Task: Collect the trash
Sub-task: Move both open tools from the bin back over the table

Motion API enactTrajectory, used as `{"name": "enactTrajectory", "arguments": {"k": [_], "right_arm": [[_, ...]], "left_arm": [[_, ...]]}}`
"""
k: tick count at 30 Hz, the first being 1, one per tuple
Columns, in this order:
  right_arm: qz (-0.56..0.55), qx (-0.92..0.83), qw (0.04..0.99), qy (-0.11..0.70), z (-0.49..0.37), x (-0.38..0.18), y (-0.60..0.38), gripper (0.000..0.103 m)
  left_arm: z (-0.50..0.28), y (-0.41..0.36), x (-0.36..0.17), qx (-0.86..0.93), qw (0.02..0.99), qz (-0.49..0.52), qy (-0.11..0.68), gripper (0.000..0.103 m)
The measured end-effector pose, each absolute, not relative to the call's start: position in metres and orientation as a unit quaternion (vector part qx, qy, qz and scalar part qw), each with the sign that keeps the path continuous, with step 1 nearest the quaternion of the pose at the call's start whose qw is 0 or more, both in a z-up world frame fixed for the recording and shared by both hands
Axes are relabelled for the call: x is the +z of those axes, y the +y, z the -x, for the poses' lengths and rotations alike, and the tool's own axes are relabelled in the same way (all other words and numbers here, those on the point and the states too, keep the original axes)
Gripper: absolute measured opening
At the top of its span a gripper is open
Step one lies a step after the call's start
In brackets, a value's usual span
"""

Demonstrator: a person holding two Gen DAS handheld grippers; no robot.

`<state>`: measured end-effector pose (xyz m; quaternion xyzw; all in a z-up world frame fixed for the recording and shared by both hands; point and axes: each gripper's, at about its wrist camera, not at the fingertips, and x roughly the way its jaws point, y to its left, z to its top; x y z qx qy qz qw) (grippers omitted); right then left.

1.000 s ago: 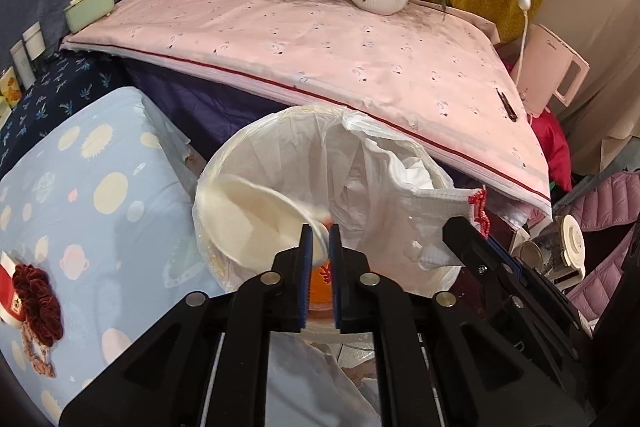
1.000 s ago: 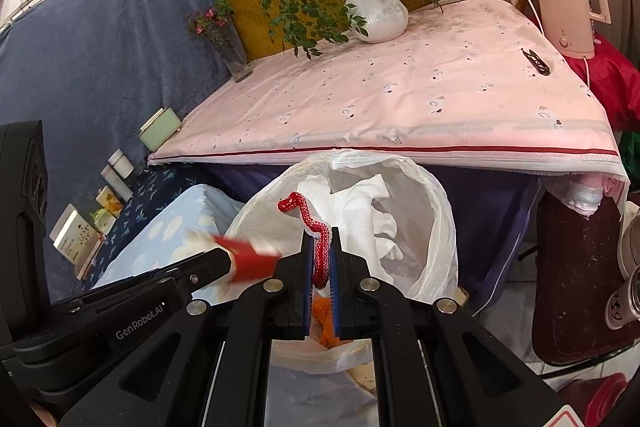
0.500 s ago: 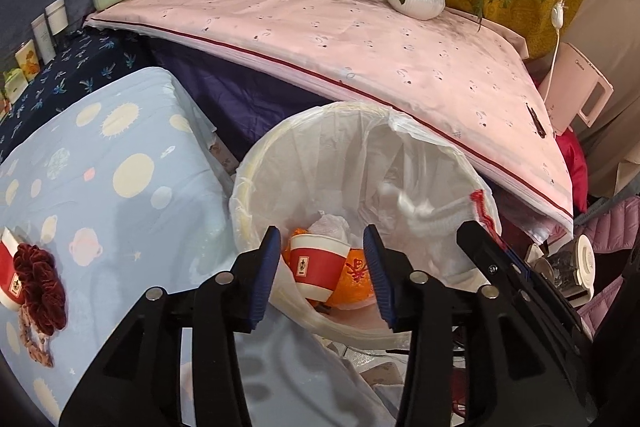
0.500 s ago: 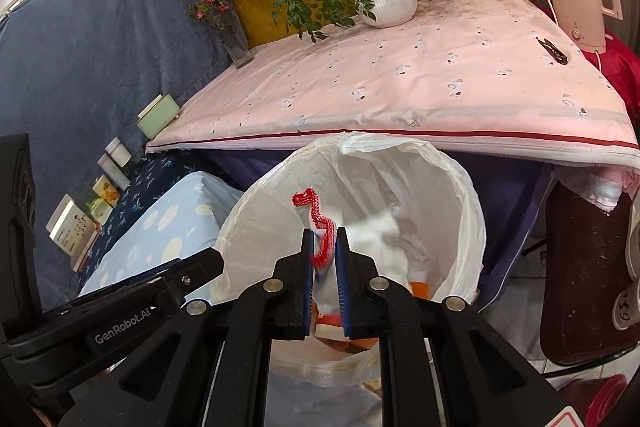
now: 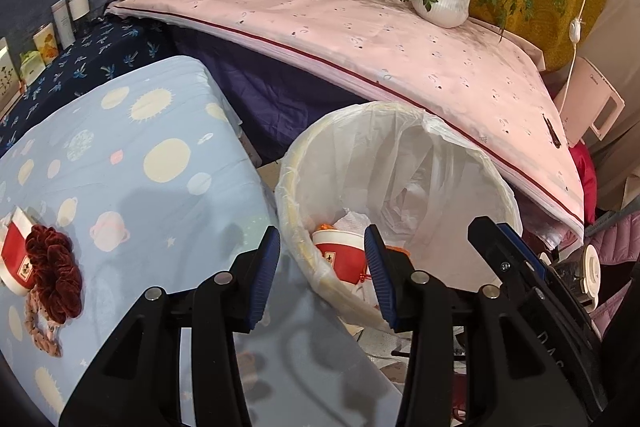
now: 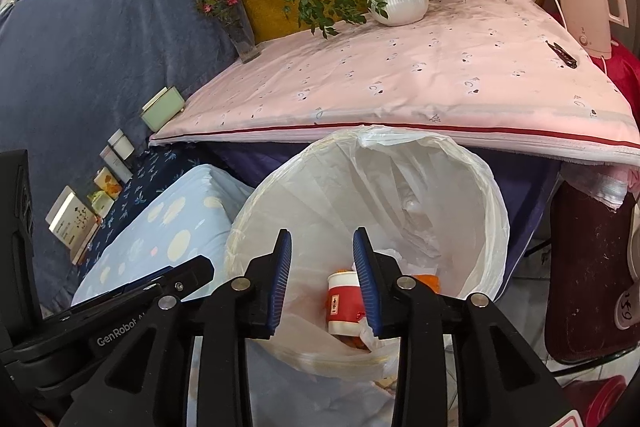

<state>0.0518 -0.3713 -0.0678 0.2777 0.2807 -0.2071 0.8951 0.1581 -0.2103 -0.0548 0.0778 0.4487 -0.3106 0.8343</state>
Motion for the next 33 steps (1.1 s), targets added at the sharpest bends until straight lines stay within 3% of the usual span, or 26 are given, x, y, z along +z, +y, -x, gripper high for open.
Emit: {"name": "enactTrajectory", "arguments": {"k": [5, 22, 26, 33], "right_arm": [[-0.269, -0.201, 0.899, 0.28, -0.053, -0.061, -0.358, 0.039], [-0.227, -0.162, 0.92, 0.276, -0.062, -0.028, -0.299, 0.047], [-0.215, -0.15, 0.925, 0.276, -0.066, -0.022, -0.282, 0.048], [-0.195, -0.129, 0.931, 0.28, -0.072, -0.014, -0.253, 0.049]], "left_arm": [[-0.158, -0.195, -0.051, -0.301, 0.841, -0.069, 0.445, 0.05], [-0.162, -0.121, -0.034, -0.257, 0.862, -0.025, 0.437, 0.05], [-0.164, -0.1, -0.031, -0.241, 0.868, -0.012, 0.435, 0.058], [-0.165, -0.065, -0.026, -0.218, 0.876, 0.01, 0.43, 0.058]]}}
